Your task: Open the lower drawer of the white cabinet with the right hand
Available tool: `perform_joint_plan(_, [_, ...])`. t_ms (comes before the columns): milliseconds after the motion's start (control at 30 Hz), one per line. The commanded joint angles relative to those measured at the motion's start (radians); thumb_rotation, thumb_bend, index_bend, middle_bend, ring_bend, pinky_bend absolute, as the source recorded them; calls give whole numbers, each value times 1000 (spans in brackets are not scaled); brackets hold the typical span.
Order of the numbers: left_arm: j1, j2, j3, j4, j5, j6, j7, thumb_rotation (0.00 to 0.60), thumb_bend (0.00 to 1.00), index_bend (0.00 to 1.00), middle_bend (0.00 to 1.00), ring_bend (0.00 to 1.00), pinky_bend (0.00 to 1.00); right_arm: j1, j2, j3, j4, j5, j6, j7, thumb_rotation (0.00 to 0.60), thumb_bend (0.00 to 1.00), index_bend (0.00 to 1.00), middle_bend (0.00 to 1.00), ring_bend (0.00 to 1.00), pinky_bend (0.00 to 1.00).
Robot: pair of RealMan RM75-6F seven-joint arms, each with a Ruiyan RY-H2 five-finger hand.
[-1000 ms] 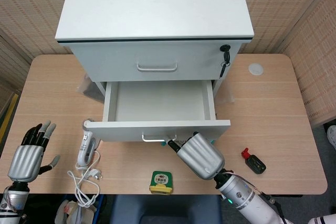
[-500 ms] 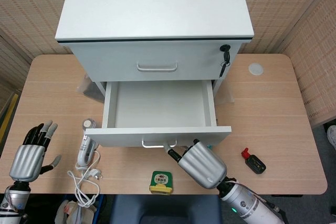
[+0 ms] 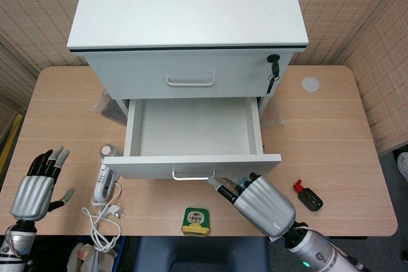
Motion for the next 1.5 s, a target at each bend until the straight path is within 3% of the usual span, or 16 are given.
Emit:
perform_joint_plan(33, [0,1,-1,-1,-2,0,1,600,249,0,0,0,92,-77,109,-41,18,-100,86,132,600,376,226,832,875,855])
perform_joint_plan(300, [-3,6,-6,-15,-7,-1,10,600,249,0,0,0,92,-209,241,-65,130,-165,254,346,600,376,226,731,735,839])
perform_joint_plan(533, [-7,3,-9,-17,-16,-7,15,600,249,0,0,0,92,-319,246,-55,249,-135,377,458,600,376,226,662,637,779])
perform_joint_plan(733, [-5,1,-10,-17,-23,-7,13,600,249,0,0,0,92,-398,215,-26,354,-28,434,506,600,376,226,540,507,663])
perform_joint_plan(900, [-3,-9,-8,-13,-26,-5,15,600,249,0,0,0,92,-430,140,11,457,60,432,542,600,318,218,357,312,478])
perform_joint_plan(1133, [4,-33,-16,11,-24,21,12,600,249,0,0,0,92,-430,72,16,549,119,326,579,600,250,90,136,104,246])
perform_joint_plan(1500, [15,-47,-23,29,-25,49,5,600,249,0,0,0,92,-458,7,39,621,180,280,656,600,250,63,125,87,227])
